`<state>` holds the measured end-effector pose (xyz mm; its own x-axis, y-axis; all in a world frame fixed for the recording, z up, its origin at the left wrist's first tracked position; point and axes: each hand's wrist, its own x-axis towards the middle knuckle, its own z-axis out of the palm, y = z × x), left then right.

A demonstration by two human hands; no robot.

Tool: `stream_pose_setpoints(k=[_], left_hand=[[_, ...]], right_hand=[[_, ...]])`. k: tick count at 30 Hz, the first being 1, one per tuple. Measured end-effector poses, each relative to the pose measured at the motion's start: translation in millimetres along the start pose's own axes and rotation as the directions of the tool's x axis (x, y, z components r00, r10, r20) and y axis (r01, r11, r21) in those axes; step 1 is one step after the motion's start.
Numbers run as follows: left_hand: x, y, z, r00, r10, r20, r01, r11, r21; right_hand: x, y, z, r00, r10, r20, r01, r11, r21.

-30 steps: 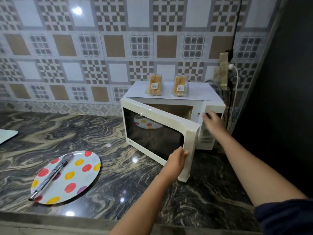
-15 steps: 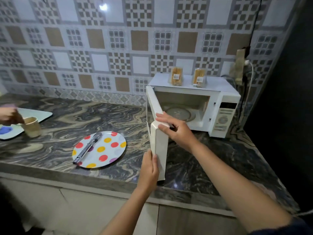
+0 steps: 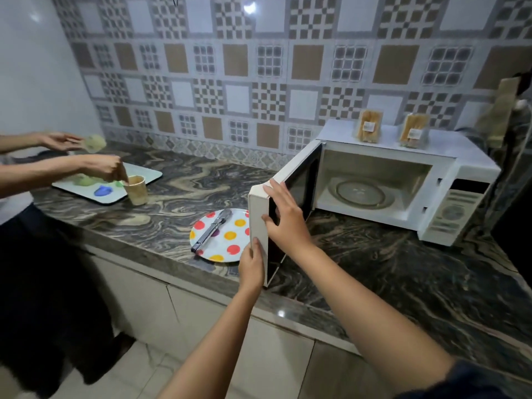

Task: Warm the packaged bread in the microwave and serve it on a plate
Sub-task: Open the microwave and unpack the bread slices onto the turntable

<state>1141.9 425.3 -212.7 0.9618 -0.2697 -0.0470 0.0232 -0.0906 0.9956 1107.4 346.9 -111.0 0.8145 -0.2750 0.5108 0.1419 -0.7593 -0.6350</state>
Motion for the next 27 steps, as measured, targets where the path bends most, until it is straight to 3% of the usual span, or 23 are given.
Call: stream_pose_setpoints(k=[8,12,18,20,23,27], left_hand=[[-2,11,-4,0.994,-0.089,-0.063,0.087,0.996,-0.033],[-5,26,-4,0.972,-0.127,-0.195,0.122,0.992,-0.036],[-27,48,1,0.886,0.099,-0.452,-0.132,0.99,-0.043],[-40,55,11,0.858,0.115,-0.5,-0.157,0.987,-0.041],[-61,64,33,0.855,0.158,-0.494,-0.196,0.98,-0.026],[-78,77,74,0.898,0.227,-0.377,-0.25,0.968,-0.011]], right_hand=[[3,-8,2,0.999,0.031,-0.012,-0.032,0.998,-0.046],[8,-14,-4,0.997,0.065,0.043,-0.064,0.998,-0.028],[-13,-20,-29,0.991,0.11,0.073,-0.112,0.994,0.021],[-27,-13,-47,0.988,0.135,0.081,-0.136,0.991,0.01],[-47,3,-80,0.982,0.159,0.1,-0.155,0.987,-0.047],[-64,30,-129,0.973,0.211,0.091,-0.197,0.97,-0.139]])
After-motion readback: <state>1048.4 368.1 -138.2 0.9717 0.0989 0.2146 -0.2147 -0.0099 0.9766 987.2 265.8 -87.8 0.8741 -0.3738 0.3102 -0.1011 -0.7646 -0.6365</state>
